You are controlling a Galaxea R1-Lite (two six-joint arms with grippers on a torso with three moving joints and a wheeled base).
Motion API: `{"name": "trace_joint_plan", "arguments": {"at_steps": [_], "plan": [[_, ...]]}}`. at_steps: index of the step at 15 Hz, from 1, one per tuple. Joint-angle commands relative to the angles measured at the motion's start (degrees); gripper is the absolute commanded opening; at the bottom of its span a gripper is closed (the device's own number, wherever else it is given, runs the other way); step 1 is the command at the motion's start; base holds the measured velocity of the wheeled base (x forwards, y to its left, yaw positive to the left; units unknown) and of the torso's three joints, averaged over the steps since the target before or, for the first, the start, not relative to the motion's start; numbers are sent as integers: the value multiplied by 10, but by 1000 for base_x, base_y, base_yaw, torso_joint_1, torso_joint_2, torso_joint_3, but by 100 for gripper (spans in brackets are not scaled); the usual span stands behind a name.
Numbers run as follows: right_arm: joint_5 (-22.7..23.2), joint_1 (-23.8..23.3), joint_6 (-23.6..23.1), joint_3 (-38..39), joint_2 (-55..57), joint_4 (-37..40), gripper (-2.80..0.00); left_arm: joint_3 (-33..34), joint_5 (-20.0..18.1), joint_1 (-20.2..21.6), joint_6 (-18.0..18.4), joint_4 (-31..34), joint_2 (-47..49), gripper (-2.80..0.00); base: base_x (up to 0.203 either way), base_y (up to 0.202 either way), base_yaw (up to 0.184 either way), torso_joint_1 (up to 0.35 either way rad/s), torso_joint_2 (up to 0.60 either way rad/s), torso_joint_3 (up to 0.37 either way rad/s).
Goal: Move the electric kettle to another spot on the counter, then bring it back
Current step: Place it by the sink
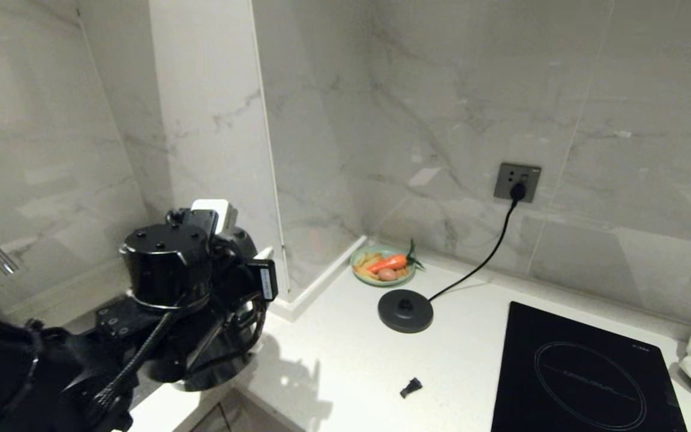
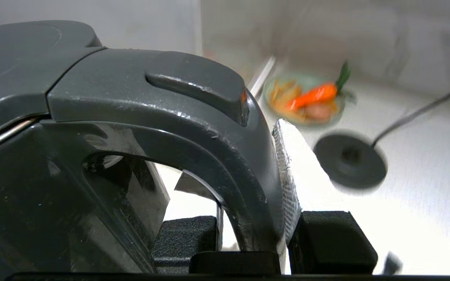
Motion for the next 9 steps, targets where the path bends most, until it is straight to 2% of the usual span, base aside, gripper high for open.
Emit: {"name": "trace_joint_plan", "arguments": {"at_steps": [1, 5, 7, 9], "plan": [[0, 0, 0, 0, 0, 0, -280, -61, -15, 13, 9, -46, 102, -280, 0, 0, 0, 0, 0, 0], [0, 0, 0, 0, 0, 0, -280, -164, -50, 59, 30, -75, 212, -280, 0, 0, 0, 0, 0, 0], [0, 0, 0, 0, 0, 0, -280, -184, -78, 96, 36, -77, 236, -280, 0, 0, 0, 0, 0, 0], [0, 0, -1, 0, 0, 0, -280, -204, -85, 120, 38, -77, 261, -280, 0, 0, 0, 0, 0, 0]]}}
